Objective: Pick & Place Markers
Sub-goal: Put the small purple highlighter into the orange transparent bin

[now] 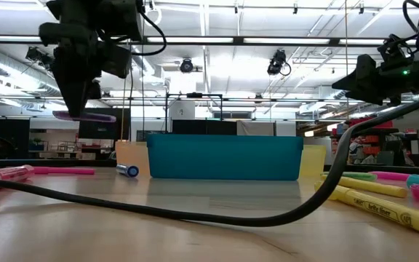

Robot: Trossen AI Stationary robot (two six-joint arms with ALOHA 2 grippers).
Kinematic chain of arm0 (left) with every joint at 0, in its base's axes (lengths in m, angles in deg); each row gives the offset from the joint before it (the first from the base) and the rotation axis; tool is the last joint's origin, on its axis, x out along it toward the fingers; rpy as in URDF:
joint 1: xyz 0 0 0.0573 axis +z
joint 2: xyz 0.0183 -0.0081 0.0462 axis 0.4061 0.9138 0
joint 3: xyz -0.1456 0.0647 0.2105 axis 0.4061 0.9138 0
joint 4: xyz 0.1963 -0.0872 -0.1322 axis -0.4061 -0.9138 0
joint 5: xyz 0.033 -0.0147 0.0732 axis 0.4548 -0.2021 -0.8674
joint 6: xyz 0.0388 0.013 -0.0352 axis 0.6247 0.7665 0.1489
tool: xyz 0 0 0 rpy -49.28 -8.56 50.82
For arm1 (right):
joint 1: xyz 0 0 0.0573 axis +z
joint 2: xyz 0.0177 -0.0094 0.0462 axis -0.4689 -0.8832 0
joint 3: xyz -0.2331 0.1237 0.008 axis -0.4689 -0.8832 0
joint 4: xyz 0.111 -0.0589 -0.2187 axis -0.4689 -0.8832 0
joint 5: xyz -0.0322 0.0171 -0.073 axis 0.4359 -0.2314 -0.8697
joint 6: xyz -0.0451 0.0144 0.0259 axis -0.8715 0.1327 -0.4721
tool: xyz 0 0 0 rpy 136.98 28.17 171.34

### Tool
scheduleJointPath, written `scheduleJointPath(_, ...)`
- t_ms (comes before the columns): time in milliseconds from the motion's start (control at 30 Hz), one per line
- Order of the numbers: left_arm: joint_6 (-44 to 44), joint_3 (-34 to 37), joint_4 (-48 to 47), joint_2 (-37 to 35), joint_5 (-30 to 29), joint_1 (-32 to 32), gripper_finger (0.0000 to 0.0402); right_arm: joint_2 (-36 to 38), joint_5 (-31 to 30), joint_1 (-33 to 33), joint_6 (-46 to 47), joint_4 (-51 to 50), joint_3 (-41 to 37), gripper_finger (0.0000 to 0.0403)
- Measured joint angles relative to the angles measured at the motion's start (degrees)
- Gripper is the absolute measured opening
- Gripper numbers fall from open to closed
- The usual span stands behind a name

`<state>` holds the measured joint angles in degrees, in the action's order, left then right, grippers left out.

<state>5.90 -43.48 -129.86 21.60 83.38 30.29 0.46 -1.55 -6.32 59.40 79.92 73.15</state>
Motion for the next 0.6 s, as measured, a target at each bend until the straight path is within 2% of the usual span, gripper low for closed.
scheduleJointPath(300, -20.38, -0.03, -0.03, -1.52, -0.9, 0.0, 0.004, 0.0, -0.01, 0.01, 0.0, -0.01, 0.01, 0.0314)
scheduleJointPath(600, -38.85, -1.61, -0.13, -1.5, -6.73, 0.73, 0.004, 0.01, 0.01, 0.01, 0.0, -0.01, 0.0, 0.0314)
